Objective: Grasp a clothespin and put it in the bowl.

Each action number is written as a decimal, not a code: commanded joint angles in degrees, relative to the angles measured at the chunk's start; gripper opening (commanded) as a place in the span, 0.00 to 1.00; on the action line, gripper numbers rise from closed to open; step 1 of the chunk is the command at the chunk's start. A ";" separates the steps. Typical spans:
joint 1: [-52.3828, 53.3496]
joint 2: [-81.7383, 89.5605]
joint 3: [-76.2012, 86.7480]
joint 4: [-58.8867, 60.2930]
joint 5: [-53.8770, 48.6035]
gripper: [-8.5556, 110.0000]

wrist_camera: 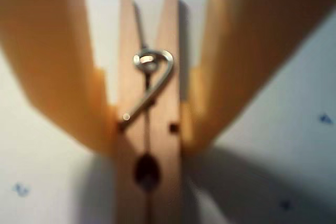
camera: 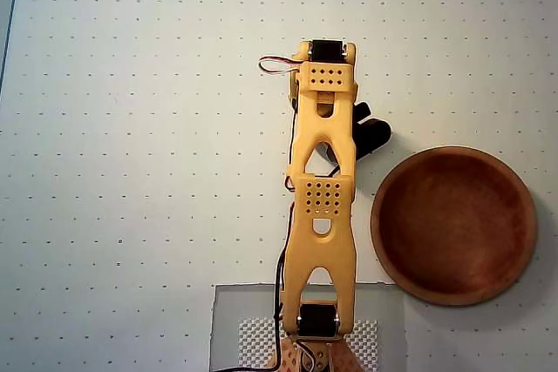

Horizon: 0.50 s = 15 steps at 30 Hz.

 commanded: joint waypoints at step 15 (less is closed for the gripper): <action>0.44 12.57 2.64 1.32 1.85 0.04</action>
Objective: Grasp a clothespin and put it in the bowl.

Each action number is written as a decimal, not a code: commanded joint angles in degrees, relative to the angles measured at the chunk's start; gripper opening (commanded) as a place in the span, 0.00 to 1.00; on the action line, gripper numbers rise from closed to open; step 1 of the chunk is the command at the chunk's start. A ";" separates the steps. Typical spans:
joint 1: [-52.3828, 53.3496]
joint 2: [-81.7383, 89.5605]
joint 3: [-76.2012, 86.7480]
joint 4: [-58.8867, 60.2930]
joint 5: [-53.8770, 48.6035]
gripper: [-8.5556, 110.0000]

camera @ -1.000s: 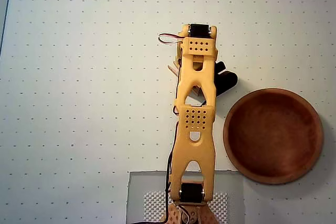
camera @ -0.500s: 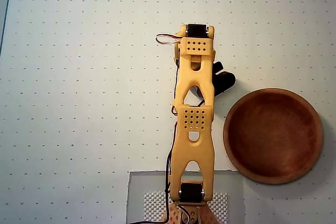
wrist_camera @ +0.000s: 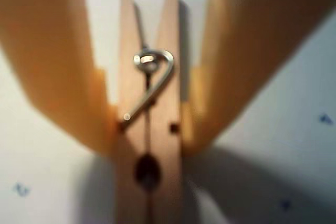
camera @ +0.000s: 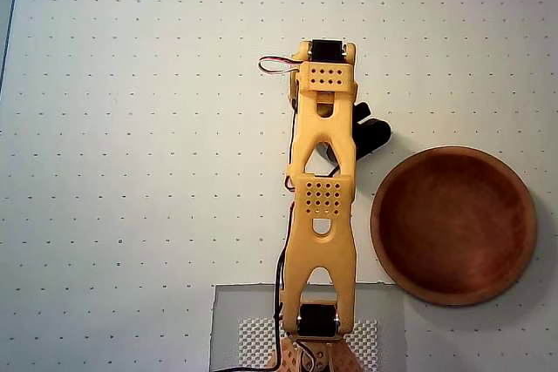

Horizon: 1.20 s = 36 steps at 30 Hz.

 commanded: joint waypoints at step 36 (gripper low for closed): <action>-1.14 71.46 40.87 1.32 39.55 0.04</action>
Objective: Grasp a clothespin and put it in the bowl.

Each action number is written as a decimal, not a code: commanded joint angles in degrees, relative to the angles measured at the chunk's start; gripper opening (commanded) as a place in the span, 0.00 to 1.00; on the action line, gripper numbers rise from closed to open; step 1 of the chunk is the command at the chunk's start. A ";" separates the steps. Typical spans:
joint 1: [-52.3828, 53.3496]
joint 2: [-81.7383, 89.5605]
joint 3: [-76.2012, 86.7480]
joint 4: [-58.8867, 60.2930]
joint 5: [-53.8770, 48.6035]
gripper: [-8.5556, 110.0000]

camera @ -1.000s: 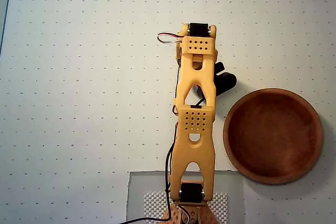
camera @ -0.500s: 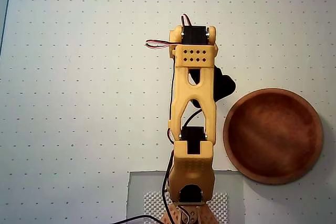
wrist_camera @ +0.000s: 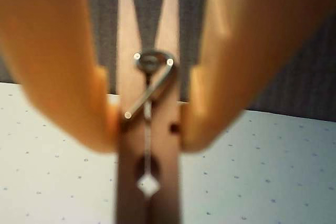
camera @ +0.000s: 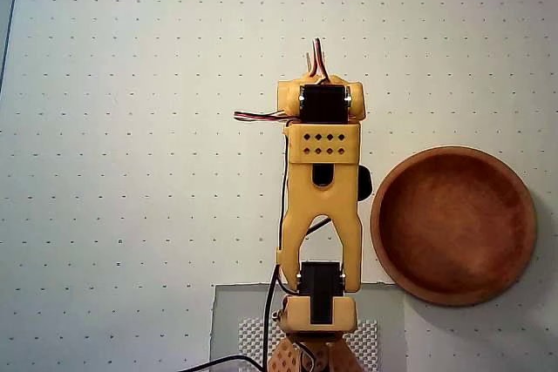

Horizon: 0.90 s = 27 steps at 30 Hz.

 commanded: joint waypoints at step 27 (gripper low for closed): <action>31.90 -4.04 12.39 1.23 9.76 0.04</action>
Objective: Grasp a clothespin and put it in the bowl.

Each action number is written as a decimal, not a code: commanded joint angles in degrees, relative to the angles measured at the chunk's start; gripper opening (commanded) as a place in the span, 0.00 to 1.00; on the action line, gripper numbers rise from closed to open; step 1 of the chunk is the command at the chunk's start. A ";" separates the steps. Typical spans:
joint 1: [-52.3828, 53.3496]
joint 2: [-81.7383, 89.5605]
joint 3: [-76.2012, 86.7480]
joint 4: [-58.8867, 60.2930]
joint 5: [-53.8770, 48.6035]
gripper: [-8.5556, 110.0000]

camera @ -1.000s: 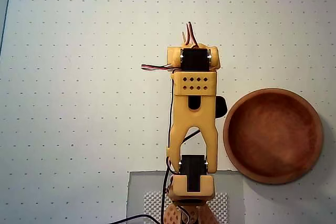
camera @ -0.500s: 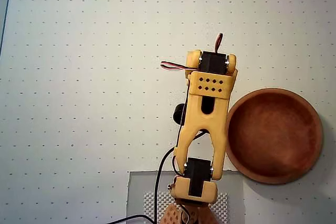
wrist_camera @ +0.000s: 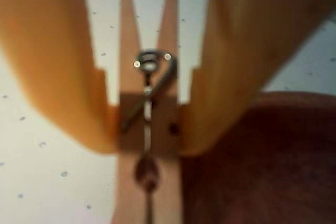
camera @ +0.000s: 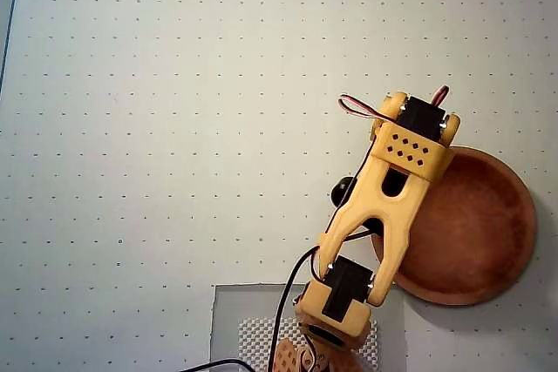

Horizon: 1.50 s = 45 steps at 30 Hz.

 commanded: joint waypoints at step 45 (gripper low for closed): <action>15.56 -31.29 -27.86 1.14 -0.09 0.04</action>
